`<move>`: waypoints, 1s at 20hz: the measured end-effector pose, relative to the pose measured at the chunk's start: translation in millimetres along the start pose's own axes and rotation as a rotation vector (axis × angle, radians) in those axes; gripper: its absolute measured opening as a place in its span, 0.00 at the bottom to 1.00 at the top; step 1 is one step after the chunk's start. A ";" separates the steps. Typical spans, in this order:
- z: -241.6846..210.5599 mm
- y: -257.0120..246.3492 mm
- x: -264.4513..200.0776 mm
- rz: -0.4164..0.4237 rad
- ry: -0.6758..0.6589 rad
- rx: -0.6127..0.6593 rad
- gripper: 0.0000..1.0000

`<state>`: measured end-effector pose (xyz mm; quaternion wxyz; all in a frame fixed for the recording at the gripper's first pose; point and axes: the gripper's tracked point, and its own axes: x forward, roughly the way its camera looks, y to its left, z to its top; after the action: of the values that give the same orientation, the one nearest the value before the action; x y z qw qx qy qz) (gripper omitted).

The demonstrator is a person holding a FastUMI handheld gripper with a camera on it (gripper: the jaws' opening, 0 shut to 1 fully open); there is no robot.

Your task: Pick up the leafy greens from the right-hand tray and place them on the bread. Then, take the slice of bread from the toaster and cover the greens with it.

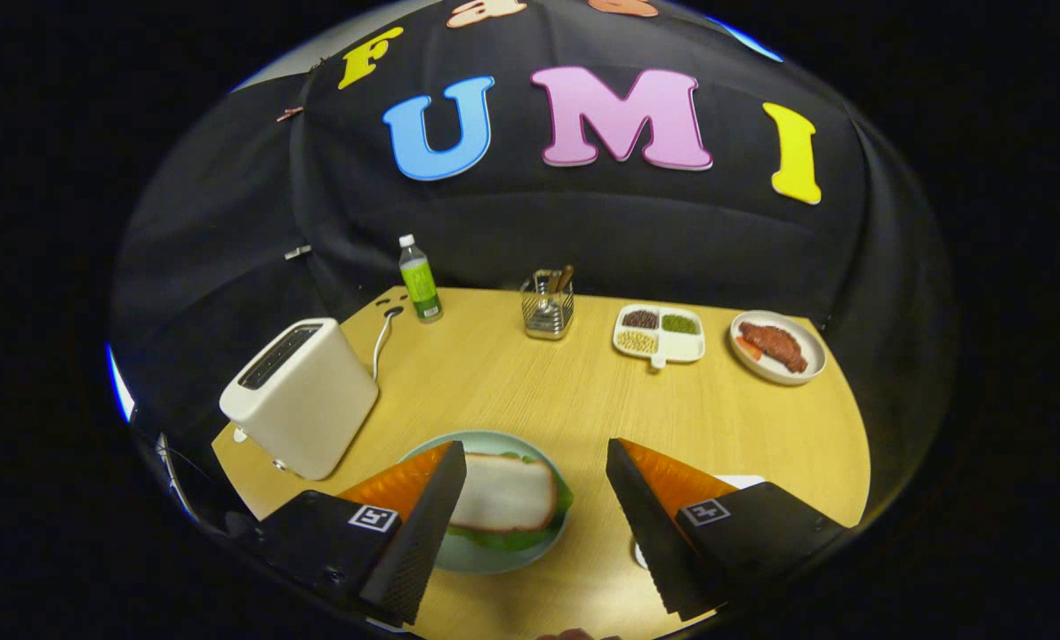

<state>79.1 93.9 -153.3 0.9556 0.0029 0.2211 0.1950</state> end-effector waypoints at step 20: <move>101.8 4.8 -190.0 -0.363 -0.368 0.031 0.98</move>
<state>-36.6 35.4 19.0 0.9989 0.0135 0.0434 0.0132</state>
